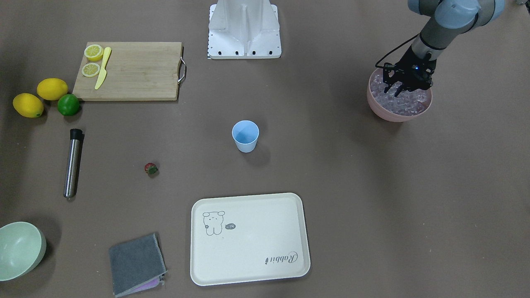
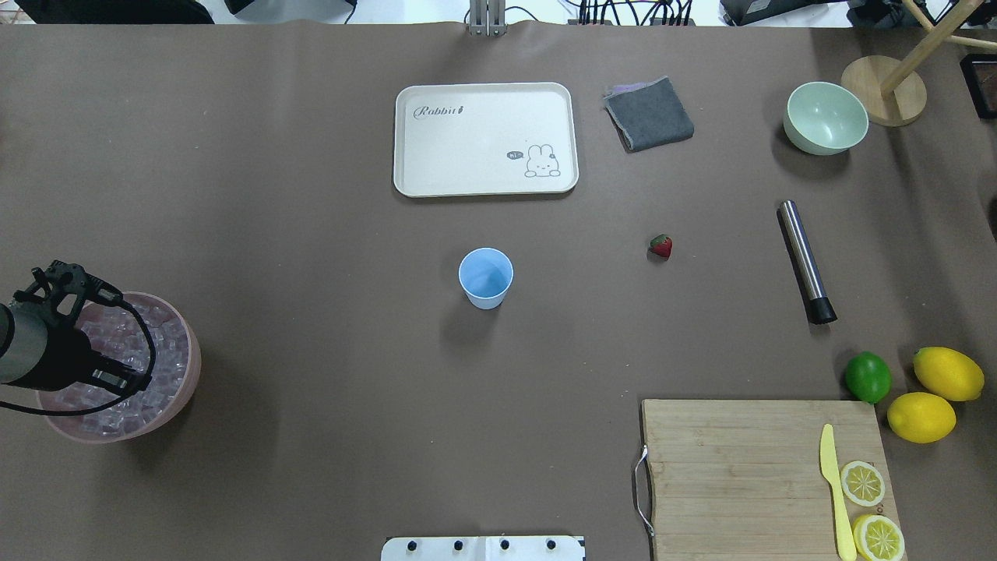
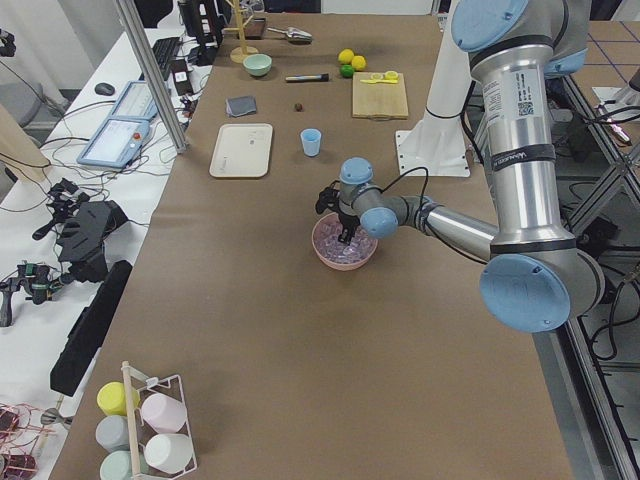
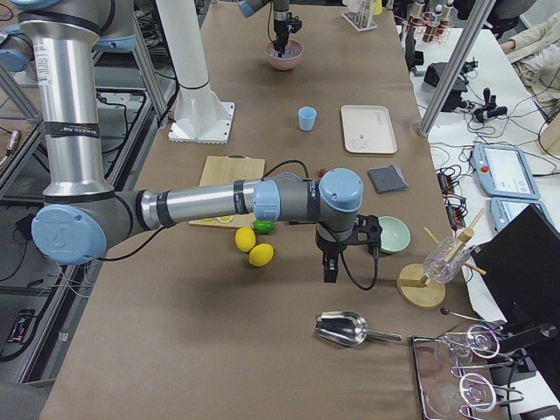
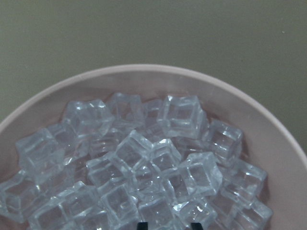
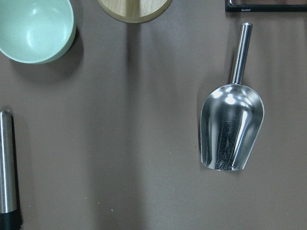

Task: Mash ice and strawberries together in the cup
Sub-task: 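Carry the ice cube with the left gripper over the light-blue cup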

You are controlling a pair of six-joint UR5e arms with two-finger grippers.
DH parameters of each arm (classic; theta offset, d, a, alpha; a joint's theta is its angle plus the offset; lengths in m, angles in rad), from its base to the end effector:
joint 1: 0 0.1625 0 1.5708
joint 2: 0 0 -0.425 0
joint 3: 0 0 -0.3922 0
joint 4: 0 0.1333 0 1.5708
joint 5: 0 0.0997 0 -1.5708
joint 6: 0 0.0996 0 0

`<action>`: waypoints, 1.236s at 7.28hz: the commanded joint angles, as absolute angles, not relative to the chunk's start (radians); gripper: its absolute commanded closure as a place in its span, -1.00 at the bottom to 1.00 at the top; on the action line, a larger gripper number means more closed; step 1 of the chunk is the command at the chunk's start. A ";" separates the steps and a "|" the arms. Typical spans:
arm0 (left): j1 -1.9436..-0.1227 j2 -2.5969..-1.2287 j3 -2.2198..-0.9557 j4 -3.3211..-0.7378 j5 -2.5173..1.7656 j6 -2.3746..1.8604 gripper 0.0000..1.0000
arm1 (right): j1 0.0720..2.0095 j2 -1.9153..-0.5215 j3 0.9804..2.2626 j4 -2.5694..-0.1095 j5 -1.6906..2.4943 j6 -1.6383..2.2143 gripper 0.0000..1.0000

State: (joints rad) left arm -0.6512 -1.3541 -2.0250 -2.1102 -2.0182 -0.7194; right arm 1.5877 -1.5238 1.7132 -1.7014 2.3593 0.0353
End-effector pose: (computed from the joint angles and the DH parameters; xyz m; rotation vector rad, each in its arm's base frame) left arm 0.2824 -0.3287 0.4794 0.2120 0.8517 0.3610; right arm 0.0712 -0.5077 0.5774 0.0485 -0.7888 0.0263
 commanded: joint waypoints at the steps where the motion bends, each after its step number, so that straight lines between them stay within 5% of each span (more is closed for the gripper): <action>1: -0.705 -1.333 -2.094 -2.111 -2.019 -0.719 1.00 | 1.588 -1.514 1.715 -1.701 2.358 0.035 -1.00; 4: -0.798 -1.400 -2.135 -2.114 -2.020 -0.730 1.00 | 1.588 -1.508 1.715 -1.701 2.359 0.035 -1.00; 9: -0.752 -1.904 -1.955 -2.111 -1.984 -1.041 1.00 | 1.588 -1.494 1.713 -1.701 2.353 0.035 -1.00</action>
State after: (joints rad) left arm -0.7775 -1.7810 -2.0251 -2.1112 -2.0042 -0.9832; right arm 1.5877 -1.4960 1.7133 -1.7012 2.3551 0.0353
